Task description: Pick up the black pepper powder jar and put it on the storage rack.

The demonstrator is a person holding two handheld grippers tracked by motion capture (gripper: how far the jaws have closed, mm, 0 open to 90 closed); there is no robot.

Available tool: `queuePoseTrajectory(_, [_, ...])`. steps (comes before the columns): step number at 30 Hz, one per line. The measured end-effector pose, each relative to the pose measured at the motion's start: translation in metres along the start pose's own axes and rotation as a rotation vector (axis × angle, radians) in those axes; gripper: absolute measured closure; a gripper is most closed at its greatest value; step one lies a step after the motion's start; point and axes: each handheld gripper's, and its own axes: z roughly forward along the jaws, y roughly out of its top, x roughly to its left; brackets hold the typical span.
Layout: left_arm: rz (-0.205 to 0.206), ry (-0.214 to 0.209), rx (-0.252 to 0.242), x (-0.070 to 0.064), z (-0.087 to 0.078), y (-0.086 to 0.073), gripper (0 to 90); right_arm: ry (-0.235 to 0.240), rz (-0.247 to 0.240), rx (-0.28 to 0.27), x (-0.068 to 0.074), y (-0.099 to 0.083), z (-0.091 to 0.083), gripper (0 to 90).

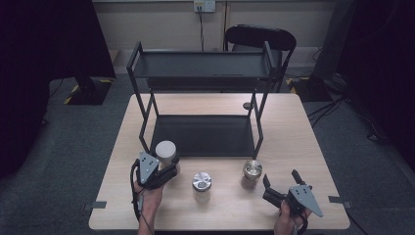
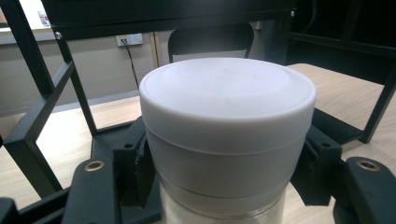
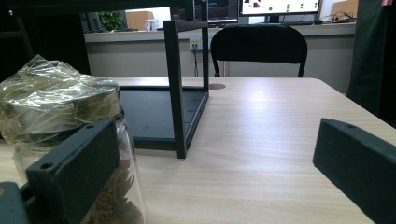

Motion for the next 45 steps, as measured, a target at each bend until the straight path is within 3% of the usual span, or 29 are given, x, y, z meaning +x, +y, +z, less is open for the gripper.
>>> queuePoseTrajectory(11, [-0.012,0.014,0.006,-0.001,0.012,0.012,34.4,0.001,0.001,0.0,0.0,0.0,0.0,0.0])
queuePoseTrajectory(17, [0.003,0.015,0.016,-0.001,0.019,0.019,34.3,0.003,-0.001,0.001,0.0,0.0,0.0,0.0])
queuePoseTrajectory(29, [0.004,0.021,0.031,0.006,0.035,0.033,34.4,0.004,-0.002,-0.001,-0.001,0.0,0.0,0.0])
queuePoseTrajectory(45, [-0.01,0.038,0.042,0.014,0.058,0.037,34.4,0.006,-0.003,0.0,-0.001,0.0,0.0,0.0])
